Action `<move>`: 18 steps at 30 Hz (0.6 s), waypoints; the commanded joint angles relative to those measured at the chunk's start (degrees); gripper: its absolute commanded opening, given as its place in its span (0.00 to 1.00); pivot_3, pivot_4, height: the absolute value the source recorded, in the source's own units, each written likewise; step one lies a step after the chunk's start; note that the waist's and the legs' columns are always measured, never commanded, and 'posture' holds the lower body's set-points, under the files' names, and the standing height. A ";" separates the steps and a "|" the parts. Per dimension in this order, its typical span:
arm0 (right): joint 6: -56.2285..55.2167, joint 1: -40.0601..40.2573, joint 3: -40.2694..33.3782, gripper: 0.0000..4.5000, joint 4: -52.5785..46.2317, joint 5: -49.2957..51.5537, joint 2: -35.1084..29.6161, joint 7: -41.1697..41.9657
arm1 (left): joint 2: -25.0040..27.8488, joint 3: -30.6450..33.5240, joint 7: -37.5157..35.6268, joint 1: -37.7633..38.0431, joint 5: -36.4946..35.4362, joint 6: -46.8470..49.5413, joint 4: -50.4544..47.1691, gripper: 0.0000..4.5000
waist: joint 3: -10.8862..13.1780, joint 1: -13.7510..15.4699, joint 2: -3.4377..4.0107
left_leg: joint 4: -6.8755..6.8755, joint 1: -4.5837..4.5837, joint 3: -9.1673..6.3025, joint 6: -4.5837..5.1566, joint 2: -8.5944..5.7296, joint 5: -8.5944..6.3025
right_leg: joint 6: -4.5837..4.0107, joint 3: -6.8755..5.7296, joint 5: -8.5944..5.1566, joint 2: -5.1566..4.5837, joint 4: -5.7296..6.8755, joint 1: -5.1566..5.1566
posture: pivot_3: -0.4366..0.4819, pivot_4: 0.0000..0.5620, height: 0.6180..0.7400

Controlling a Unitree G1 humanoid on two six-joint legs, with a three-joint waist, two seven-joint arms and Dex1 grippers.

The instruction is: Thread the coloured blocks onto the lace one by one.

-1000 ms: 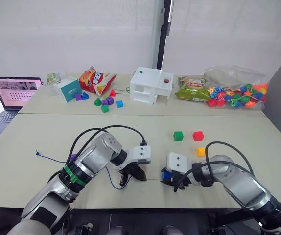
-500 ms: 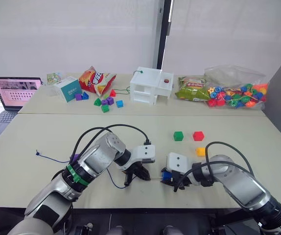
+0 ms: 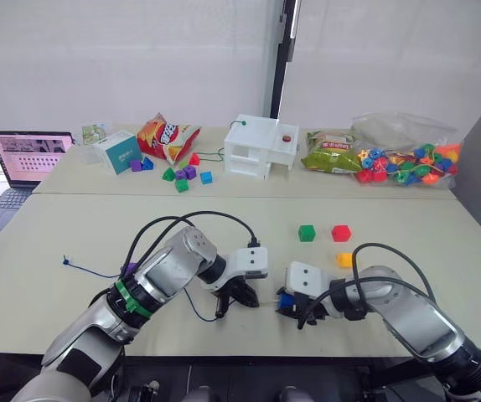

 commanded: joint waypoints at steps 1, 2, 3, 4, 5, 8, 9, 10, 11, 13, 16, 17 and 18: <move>0.74 0.53 0.86 0.29 -1.02 0.47 0.62 0.15 | 1.12 -1.13 -0.39 -0.53 0.28 -1.13 -2.00 0.01 | 0.00 -0.07 0.00 | -0.01 0.00 0.00 0.00 0.00 0.00 | 0.00 0.00 0.00 0.00 0.00 -0.01 | 0.48 0.27 1.00; 0.76 0.56 0.80 0.29 -1.03 0.43 0.64 0.16 | 1.04 -1.09 -0.33 -0.75 -0.14 -0.75 -2.38 0.01 | 0.00 -0.08 0.00 | -0.01 0.00 0.00 0.00 0.01 0.00 | 0.00 0.00 0.00 0.01 0.00 -0.01 | 0.48 0.27 1.00; 0.86 0.58 0.78 0.29 -1.06 0.40 0.75 0.15 | 0.57 -0.98 -0.11 -1.15 -0.60 -0.01 -2.77 0.01 | 0.00 -0.09 0.00 | 0.00 0.00 0.00 0.00 0.01 0.00 | 0.00 0.00 0.00 0.01 0.00 -0.01 | 0.48 0.27 1.00; 0.96 0.58 0.78 0.29 -1.11 0.36 0.87 0.13 | 0.25 -0.89 0.08 -1.42 -0.94 0.55 -3.07 0.01 | 0.00 -0.08 0.00 | 0.00 0.00 0.00 0.00 0.01 0.00 | 0.00 0.00 0.00 0.01 0.00 -0.01 | 0.48 0.27 1.00; 1.03 0.63 0.82 0.29 -1.17 0.30 0.91 0.14 | 0.05 -1.09 0.23 -1.63 -0.95 0.92 -3.24 0.01 | 0.00 -0.06 0.00 | 0.00 0.00 0.00 0.00 0.01 0.00 | 0.00 0.00 0.00 0.01 0.00 0.00 | 0.48 0.27 1.00; 1.21 0.92 0.81 0.29 -1.56 0.33 0.82 0.32 | -0.63 -1.00 1.03 -1.74 -1.03 1.82 -2.70 0.01 | 0.00 -0.03 0.00 | 0.00 0.00 0.00 0.00 0.01 0.00 | 0.00 0.00 0.00 0.01 0.00 0.00 | 0.48 0.27 1.00; 1.30 0.98 0.79 0.29 -1.69 0.36 0.80 0.38 | -0.73 -1.00 1.28 -1.79 -0.92 1.92 -2.36 0.01 | 0.00 0.01 0.00 | 0.00 0.00 0.00 0.00 0.00 0.00 | 0.00 -0.01 0.00 0.01 0.00 0.00 | 0.48 0.27 1.00; 1.37 1.01 0.76 0.29 -1.79 0.36 0.78 0.44 | -0.76 -1.03 1.42 -1.83 -0.84 1.91 -2.07 0.01 | 0.00 0.04 0.00 | 0.00 0.00 0.00 0.00 -0.01 0.00 | 0.00 0.00 0.00 0.00 0.00 0.00 | 0.48 0.27 1.00; 1.46 1.05 0.76 0.29 -1.90 0.34 0.76 0.48 | -0.88 -0.92 1.68 -1.84 -0.90 2.20 -1.84 0.01 | 0.00 0.08 0.00 | 0.01 -0.01 0.00 0.00 -0.01 0.00 | 0.00 0.00 0.00 0.00 0.00 0.00 | 0.48 0.27 1.00; 1.58 1.10 0.74 0.29 -2.03 0.34 0.73 0.56 | -1.08 -0.79 2.06 -2.00 -0.98 2.56 -1.42 0.01 | 0.00 0.15 0.00 | 0.01 -0.01 0.00 0.00 -0.01 0.00 | 0.00 0.00 0.00 0.00 0.00 0.00 | 0.48 0.27 1.00; 1.69 1.17 0.73 0.29 -2.16 0.34 0.60 0.72 | -1.16 -0.86 2.58 -2.40 -0.56 2.24 -0.38 0.01 | 0.00 0.22 0.00 | 0.01 -0.01 0.00 0.00 -0.01 0.00 | 0.00 0.00 0.00 0.00 0.00 0.00 | 0.48 0.27 1.00; 1.71 1.21 0.73 0.29 -2.22 0.36 0.57 0.78 | -1.14 -0.90 2.67 -2.50 -0.49 2.10 -0.18 0.01 | 0.00 0.23 0.00 | 0.01 -0.01 0.00 0.00 -0.02 0.00 | 0.00 0.00 0.00 0.00 0.00 0.00 | 0.48 0.27 1.00; 1.74 1.31 0.70 0.29 -2.35 0.41 0.52 0.82 | -1.17 -0.93 2.74 -2.54 -0.54 2.06 -0.20 0.01 | 0.00 0.23 0.00 | 0.01 -0.01 0.00 0.00 -0.02 0.00 | 0.00 0.00 0.00 0.00 0.00 0.00 | 0.48 0.27 1.00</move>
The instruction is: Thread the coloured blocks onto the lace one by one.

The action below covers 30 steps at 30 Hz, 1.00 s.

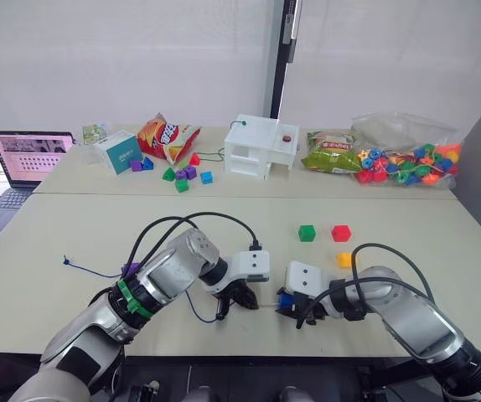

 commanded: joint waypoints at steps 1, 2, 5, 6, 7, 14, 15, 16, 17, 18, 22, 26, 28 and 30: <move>0.20 1.08 1.16 0.29 -1.63 0.97 0.18 0.74 | -0.43 0.11 0.39 -1.41 -0.41 -0.47 -0.68 0.01 | 0.00 0.01 0.00 | 0.00 0.00 0.00 0.00 0.00 0.00 | 0.00 0.00 0.00 0.00 0.00 0.00 | 0.48 0.27 1.00; 0.22 1.13 1.14 0.29 -1.68 0.99 0.17 0.74 | -0.50 0.04 0.46 -1.45 -0.44 -0.37 -0.77 0.01 | 0.00 0.00 0.00 | 0.00 0.00 0.00 0.00 0.00 0.00 | 0.00 0.00 0.00 0.00 0.00 -0.01 | 0.48 0.27 1.00; 0.31 1.17 1.10 0.29 -1.75 1.01 0.15 0.79 | -0.85 -0.14 0.62 -1.57 -0.61 -0.31 -1.04 0.01 | 0.00 0.01 0.00 | -0.01 -0.01 0.00 0.00 0.00 0.00 | 0.00 0.00 0.00 0.00 0.00 -0.01 | 0.48 0.27 1.00; 0.31 1.20 1.12 0.29 -1.78 0.99 0.10 0.81 | -1.08 -0.13 0.88 -1.64 -0.60 -0.07 -1.04 0.01 | 0.00 0.03 0.00 | 0.00 -0.01 0.00 0.00 0.00 0.00 | 0.00 0.00 0.00 0.00 0.00 -0.01 | 0.48 0.27 1.00; 0.30 1.22 1.13 0.29 -1.80 0.97 0.07 0.83 | -1.24 -0.11 1.07 -1.70 -0.57 0.11 -1.02 0.01 | 0.00 0.05 0.00 | -0.01 -0.01 0.00 0.00 0.00 0.00 | 0.00 0.00 0.00 0.00 0.00 -0.01 | 0.48 0.27 1.00; 0.77 1.33 1.16 0.29 -2.04 0.94 0.16 0.63 | -0.71 -1.34 0.91 -1.57 -0.18 -0.93 -2.31 0.01 | 0.00 0.08 0.00 | -0.01 0.00 0.00 0.00 0.00 0.00 | 0.00 0.00 0.00 0.01 -0.01 -0.01 | 0.48 0.27 1.00; 0.77 1.33 1.15 0.29 -1.99 0.94 0.16 0.64 | -0.89 -1.30 1.00 -1.67 -0.37 -0.71 -2.54 0.01 | 0.00 0.11 0.00 | -0.01 0.00 0.00 0.00 0.00 0.00 | 0.00 0.00 0.00 0.00 -0.01 -0.01 | 0.48 0.27 1.00; 0.77 1.36 1.16 0.29 -1.98 0.92 0.14 0.64 | -1.32 -1.11 1.24 -1.78 -0.70 -0.20 -2.92 0.01 | 0.00 0.12 0.00 | 0.00 -0.01 0.00 0.00 0.00 0.00 | 0.00 0.00 0.00 0.00 -0.01 0.00 | 0.48 0.27 1.00; 0.77 1.41 1.18 0.29 -1.98 0.89 0.14 0.61 | -2.01 -0.78 1.62 -1.91 -1.06 0.09 -3.29 0.01 | 0.00 0.15 0.00 | 0.00 -0.01 0.00 0.00 0.00 0.00 | 0.00 0.00 0.00 0.00 -0.01 0.00 | 0.48 0.27 1.00; 0.77 1.36 1.23 0.29 -1.85 0.84 0.21 0.57 | -3.38 -0.01 2.51 -2.08 -1.51 0.06 -3.45 0.01 | 0.00 0.18 0.00 | 0.00 -0.01 0.00 0.00 0.00 0.00 | 0.00 0.00 0.00 0.00 -0.01 0.00 | 0.48 0.27 1.00; 0.84 1.36 1.17 0.29 -1.73 0.73 0.33 0.39 | -6.38 2.49 4.56 -1.70 -3.34 0.82 -4.34 0.01 | 0.00 0.20 0.00 | 0.00 -0.01 0.00 0.00 0.00 0.00 | 0.00 0.00 0.00 0.00 -0.02 0.00 | 0.48 0.27 1.00; 0.87 1.47 1.12 0.29 -1.70 0.62 0.33 0.29 | -6.65 3.62 5.54 -0.79 -4.59 -0.63 -4.62 0.01 | 0.00 0.19 0.00 | -0.01 -0.02 0.00 0.00 0.00 0.00 | 0.00 0.02 0.00 0.00 0.00 -0.03 | 0.48 0.27 1.00; 0.90 1.50 1.07 0.29 -1.71 0.60 0.36 0.24 | -6.07 3.80 5.53 0.15 -4.94 -2.43 -4.29 0.01 | 0.00 0.24 0.00 | 0.00 -0.03 0.00 0.00 -0.01 0.00 | 0.00 0.02 0.00 -0.01 -0.01 -0.02 | 0.48 0.27 1.00; 0.87 1.46 1.04 0.29 -1.63 0.52 0.41 0.16 | -5.21 4.21 5.35 1.87 -5.14 -5.78 -3.08 0.01 | 0.00 0.23 0.00 | 0.00 -0.02 0.00 0.00 -0.01 0.00 | 0.00 0.01 0.00 -0.03 -0.01 -0.02 | 0.48 0.27 1.00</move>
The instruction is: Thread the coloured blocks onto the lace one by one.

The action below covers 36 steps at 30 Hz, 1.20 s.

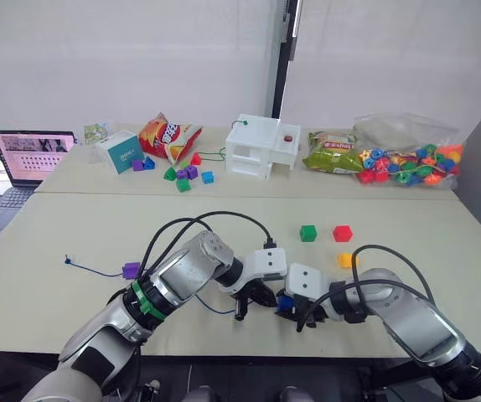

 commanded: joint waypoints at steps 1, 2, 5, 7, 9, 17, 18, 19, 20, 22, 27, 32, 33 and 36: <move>0.51 0.56 1.11 0.29 -0.11 0.41 0.32 -0.01 | 0.25 3.47 -0.36 1.41 -2.02 -6.21 -1.65 0.01 | 0.00 -0.03 0.00 | 0.00 0.01 0.00 0.00 0.00 0.00 | 0.00 0.00 0.00 0.00 0.00 0.00 | 0.48 0.27 1.00; 0.45 0.55 1.09 0.29 -0.04 0.40 0.32 0.01 | -0.05 4.05 0.07 1.76 -2.15 -7.24 -1.01 0.01 | 0.00 0.03 0.00 | -0.01 0.00 0.00 0.00 0.01 0.00 | 0.00 0.00 0.00 0.00 0.00 -0.01 | 0.48 0.27 1.00; 0.42 0.61 1.09 0.29 -0.02 0.37 0.28 0.04 | -1.11 6.80 1.68 2.39 -2.46 -10.71 1.78 0.08 | 0.00 0.20 0.00 | 0.00 0.00 0.01 0.00 -0.01 0.00 | 0.00 0.00 0.00 -0.04 -0.01 0.01 | 0.48 0.27 1.00; 0.49 0.65 1.12 0.29 -0.06 0.34 0.26 0.06 | -0.71 7.90 2.13 2.47 -2.05 -13.54 3.21 0.23 | 0.00 0.33 0.00 | 0.01 0.00 0.00 0.00 -0.01 0.00 | 0.00 -0.01 0.00 -0.05 -0.01 0.01 | 0.48 0.27 1.00; 0.49 0.70 1.07 0.29 -0.07 0.32 0.20 0.09 | -0.01 8.97 1.99 2.92 -2.21 -14.63 3.15 0.38 | 0.00 0.42 0.00 | 0.01 0.02 0.00 0.00 -0.01 0.00 | 0.00 -0.02 0.00 -0.06 -0.02 0.03 | 0.48 0.27 1.00; 0.37 0.81 0.58 0.29 0.29 0.30 -0.08 0.04 | 4.13 12.17 1.08 6.89 -4.43 -12.41 -0.66 0.44 | 0.00 0.38 0.00 | -0.01 0.03 0.00 0.00 -0.01 0.00 | 0.00 -0.01 0.00 -0.03 0.00 0.01 | 0.48 0.27 1.00; 0.39 0.73 0.48 0.29 0.41 0.31 -0.08 0.04 | 5.10 12.83 1.20 8.24 -4.61 -12.81 -1.12 0.44 | 0.00 0.38 0.00 | 0.00 0.02 0.00 0.00 0.00 0.00 | 0.00 -0.01 0.00 -0.03 0.00 0.02 | 0.48 0.27 1.00; 0.41 0.71 0.39 0.29 0.46 0.33 -0.08 0.04 | 6.02 13.38 1.18 9.56 -4.82 -13.35 -1.68 0.44 | 0.00 0.38 0.00 | 0.00 0.03 0.00 0.00 0.00 0.00 | 0.00 -0.01 0.00 -0.04 0.00 0.03 | 0.48 0.27 1.00; 0.40 0.76 0.32 0.29 0.45 0.36 -0.12 0.06 | 6.63 13.67 1.15 10.46 -4.94 -13.80 -2.13 0.44 | 0.00 0.38 0.00 | 0.00 0.04 0.00 0.00 0.00 0.00 | 0.00 -0.01 0.00 -0.04 -0.01 0.03 | 0.48 0.27 1.00; 0.33 0.76 0.34 0.29 0.54 0.33 -0.15 0.07 | 7.20 14.16 1.57 13.07 -4.53 -17.58 -2.88 0.44 | 0.00 0.38 0.00 | -0.02 0.05 0.00 -0.01 0.00 0.00 | 0.00 -0.01 0.00 -0.04 0.00 0.02 | 0.48 0.27 1.00; 0.29 0.25 0.54 0.29 0.86 0.25 0.14 0.21 | 6.90 12.84 2.80 16.33 -2.04 -24.35 -2.13 0.44 | 0.00 0.55 0.00 | -0.01 0.04 0.01 -0.01 0.00 -0.01 | -0.01 -0.03 0.01 -0.10 -0.03 0.04 | 0.48 0.27 1.00; 0.25 0.08 0.46 0.29 0.91 0.30 0.14 0.30 | 4.75 12.23 3.78 16.44 -0.75 -27.55 0.80 0.31 | 0.00 0.54 0.00 | -0.02 0.06 0.01 -0.02 0.00 0.00 | -0.01 -0.03 0.01 -0.10 -0.02 0.06 | 0.48 0.27 1.00; 0.30 0.06 0.46 0.29 0.86 0.31 0.13 0.31 | 4.56 12.27 3.72 16.42 -0.61 -27.98 1.18 0.25 | 0.00 0.54 0.00 | -0.02 0.06 0.01 -0.02 0.00 0.00 | -0.01 -0.03 0.01 -0.10 -0.02 0.06 | 0.48 0.27 1.00; 0.73 0.25 0.18 0.29 0.29 0.59 0.08 0.20 | 4.67 11.42 2.67 16.85 -0.30 -29.79 1.77 0.03 | 0.00 0.53 0.00 | -0.03 0.05 0.01 -0.02 -0.01 0.00 | -0.01 -0.03 0.01 -0.09 0.01 0.04 | 0.48 0.27 1.00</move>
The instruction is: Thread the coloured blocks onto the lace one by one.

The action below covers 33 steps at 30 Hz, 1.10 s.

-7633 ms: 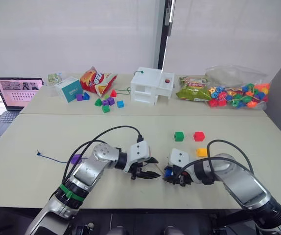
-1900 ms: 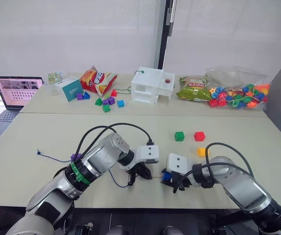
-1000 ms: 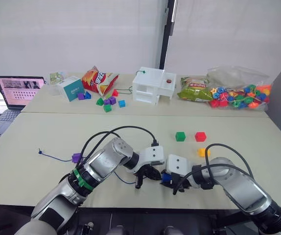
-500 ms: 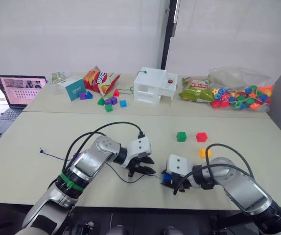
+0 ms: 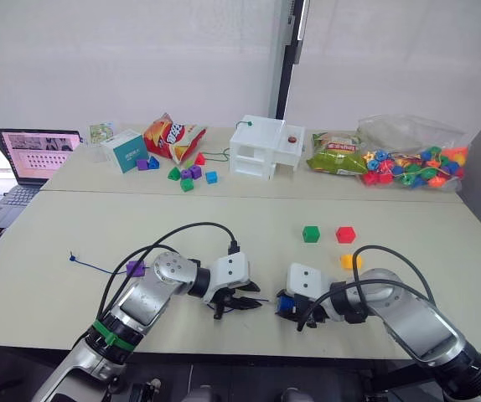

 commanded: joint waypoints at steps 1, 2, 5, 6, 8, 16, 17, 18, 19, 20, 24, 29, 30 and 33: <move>0.80 0.11 0.53 0.29 -0.44 0.59 0.01 0.13 | 0.01 -0.49 -0.94 0.03 0.39 -2.30 -0.47 0.01 | 0.00 -0.01 0.00 | 0.00 -0.01 0.01 0.00 0.00 0.00 | 0.00 0.00 0.00 0.00 0.00 -0.01 | 0.48 0.27 1.00; 0.82 0.11 0.47 0.29 -0.43 0.61 -0.02 0.13 | -0.02 -0.58 -1.14 0.09 0.30 -2.32 -0.57 0.01 | 0.00 -0.01 0.00 | 0.00 0.00 0.00 0.00 0.00 0.00 | 0.00 0.00 0.00 0.00 0.00 0.00 | 0.48 0.27 1.00; 0.81 0.21 0.35 0.29 -0.44 0.59 -0.15 0.12 | -0.18 -0.96 -0.85 0.00 1.11 -2.97 -0.32 0.01 | 0.00 -0.02 0.00 | 0.00 0.00 0.00 0.00 0.00 0.00 | 0.00 0.00 0.00 0.00 -0.01 0.00 | 0.48 0.27 1.00; 0.82 0.26 0.31 0.29 -0.46 0.60 -0.15 0.10 | -0.40 -1.03 -0.56 -0.18 1.39 -3.29 -0.08 0.01 | 0.00 -0.02 0.00 | 0.00 0.00 0.00 0.00 0.00 0.00 | 0.00 0.00 0.00 0.00 -0.01 0.00 | 0.48 0.27 1.00; 0.77 0.20 0.31 0.29 -0.29 0.61 -0.12 0.13 | -0.98 -1.05 -0.05 -0.68 1.78 -3.96 0.47 0.01 | 0.00 -0.01 0.00 | 0.00 0.00 0.00 0.00 0.00 0.00 | 0.00 -0.01 0.00 0.00 -0.01 0.00 | 0.48 0.27 1.00; 0.49 0.05 0.47 0.29 0.06 0.45 -0.03 0.19 | -5.30 -0.69 1.69 -3.13 1.41 -2.81 -1.18 0.01 | 0.00 0.00 0.00 | 0.01 -0.01 0.00 0.00 0.00 0.00 | 0.00 -0.02 0.00 0.01 -0.02 0.02 | 0.48 0.27 1.00; 0.47 0.02 0.49 0.29 0.10 0.42 -0.01 0.17 | -5.65 -0.80 1.75 -3.37 1.29 -2.42 -1.55 0.01 | 0.00 0.01 0.00 | 0.01 -0.01 0.00 0.00 0.00 0.00 | 0.00 -0.01 0.00 0.01 -0.01 0.01 | 0.48 0.27 1.00; 0.47 -0.03 0.55 0.29 0.14 0.39 0.04 0.14 | -5.84 -0.86 1.77 -3.50 1.20 -2.15 -1.77 0.01 | 0.00 0.00 0.00 | 0.00 -0.01 0.00 0.00 -0.01 0.00 | 0.00 -0.01 0.00 0.01 -0.01 0.01 | 0.48 0.27 1.00; 0.52 -0.08 0.58 0.29 0.11 0.39 0.11 0.10 | -5.53 -1.21 1.26 -3.53 1.19 -1.51 -2.23 0.01 | 0.00 0.00 0.00 | 0.01 -0.01 0.00 0.00 -0.01 0.00 | 0.00 -0.01 0.00 0.01 -0.01 0.01 | 0.48 0.27 1.00; 0.56 -0.10 0.60 0.29 0.08 0.40 0.15 0.08 | -5.27 -1.46 0.86 -3.51 1.23 -1.03 -2.57 0.01 | 0.00 -0.01 0.00 | 0.01 -0.01 0.00 0.00 0.00 0.00 | 0.00 -0.01 0.00 0.01 -0.01 0.01 | 0.48 0.27 1.00; 0.68 -0.08 0.61 0.29 0.07 0.38 0.18 0.01 | -4.33 -1.66 0.22 -3.62 1.51 0.77 -2.94 0.01 | 0.00 -0.03 0.00 | 0.01 -0.01 0.00 0.00 0.00 0.00 | 0.01 -0.01 0.00 0.02 -0.02 0.01 | 0.48 0.27 1.00; 0.76 -0.19 0.77 0.29 0.23 0.26 0.31 -0.09 | -2.44 -2.55 -0.64 -4.14 2.88 1.03 -1.92 0.01 | 0.00 -0.04 0.00 | 0.00 0.00 0.00 0.00 0.00 0.00 | 0.01 -0.02 0.00 0.03 -0.02 0.01 | 0.48 0.27 1.00; 0.81 -0.20 0.80 0.29 0.20 0.27 0.37 -0.12 | -2.33 -2.68 -0.61 -4.07 2.98 0.78 -1.73 0.01 | 0.00 -0.04 0.00 | 0.01 0.00 0.00 0.00 0.00 0.00 | 0.01 -0.01 0.00 0.03 -0.02 0.01 | 0.48 0.27 1.00; 0.86 -0.16 0.89 0.29 0.12 0.26 0.51 -0.22 | -3.06 -1.98 -0.16 -3.77 2.19 -0.19 -1.18 0.06 | 0.00 -0.03 0.00 | 0.01 0.00 0.00 0.00 0.00 0.00 | 0.01 -0.01 0.00 0.02 -0.03 0.02 | 0.48 0.27 1.00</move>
